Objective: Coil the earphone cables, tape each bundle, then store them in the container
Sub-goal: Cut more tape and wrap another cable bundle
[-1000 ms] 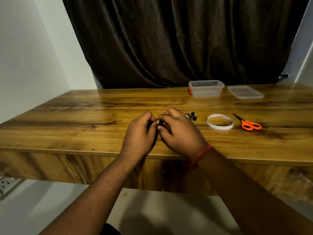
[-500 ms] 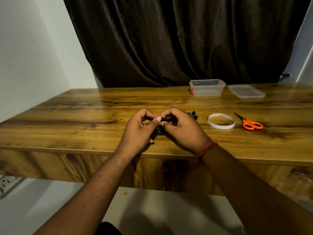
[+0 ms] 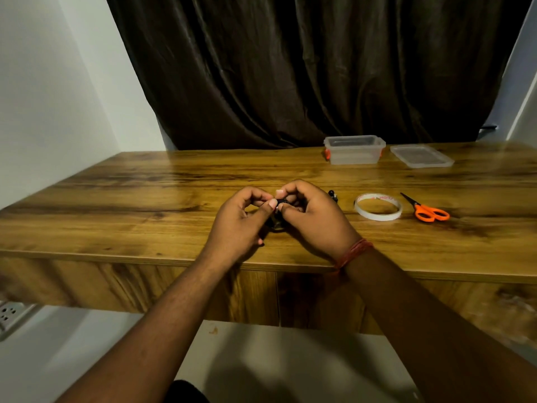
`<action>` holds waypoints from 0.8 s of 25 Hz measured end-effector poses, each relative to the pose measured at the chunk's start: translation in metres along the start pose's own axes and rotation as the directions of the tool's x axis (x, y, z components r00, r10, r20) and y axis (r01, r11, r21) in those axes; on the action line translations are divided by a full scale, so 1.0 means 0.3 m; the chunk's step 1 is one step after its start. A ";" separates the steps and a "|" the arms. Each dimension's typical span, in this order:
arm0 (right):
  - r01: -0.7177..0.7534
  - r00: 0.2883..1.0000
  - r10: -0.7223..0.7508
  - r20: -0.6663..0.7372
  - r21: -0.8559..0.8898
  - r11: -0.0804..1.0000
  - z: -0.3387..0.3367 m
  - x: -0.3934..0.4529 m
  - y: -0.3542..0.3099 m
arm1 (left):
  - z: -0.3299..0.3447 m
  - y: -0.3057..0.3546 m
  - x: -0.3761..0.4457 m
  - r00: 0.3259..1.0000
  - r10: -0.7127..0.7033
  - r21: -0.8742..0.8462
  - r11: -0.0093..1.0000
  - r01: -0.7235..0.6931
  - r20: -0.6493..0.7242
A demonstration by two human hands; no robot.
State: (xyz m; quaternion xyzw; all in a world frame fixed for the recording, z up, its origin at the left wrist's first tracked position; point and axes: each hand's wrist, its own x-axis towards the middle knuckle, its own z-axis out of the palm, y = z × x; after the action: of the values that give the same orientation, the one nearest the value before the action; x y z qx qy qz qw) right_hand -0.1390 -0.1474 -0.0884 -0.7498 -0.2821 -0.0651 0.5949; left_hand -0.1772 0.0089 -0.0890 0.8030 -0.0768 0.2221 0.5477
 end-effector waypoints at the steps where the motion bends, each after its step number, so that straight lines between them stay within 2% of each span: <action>1: -0.014 1.000 0.013 0.018 0.070 0.997 0.001 0.001 0.004 | 0.000 -0.004 0.000 1.000 0.005 -0.003 1.000 -0.005 -0.005; 4: -0.026 0.997 0.012 0.077 0.183 0.983 -0.001 0.006 0.014 | 0.001 -0.010 0.000 1.000 0.015 -0.009 1.000 -0.016 -0.015; 12: -0.011 0.989 -0.014 0.149 0.166 0.986 -0.007 -0.002 -0.005 | 0.000 -0.017 -0.001 1.000 0.025 -0.017 1.000 -0.026 -0.013; 17: -0.029 0.990 -0.005 0.140 0.238 0.971 -0.005 0.006 0.004 | -0.001 -0.019 0.000 0.999 0.030 -0.036 0.999 -0.030 -0.011; 20: -0.019 0.989 -0.011 0.147 0.204 0.979 -0.005 0.007 0.013 | -0.002 -0.019 -0.001 1.000 0.030 -0.027 0.999 -0.030 -0.009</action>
State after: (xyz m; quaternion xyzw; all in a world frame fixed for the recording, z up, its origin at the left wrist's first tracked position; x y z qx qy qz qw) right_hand -0.1349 -0.1485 -0.0903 -0.6878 -0.3291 0.0212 0.6467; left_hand -0.1757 0.0115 -0.0937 0.7933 -0.0895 0.2327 0.5554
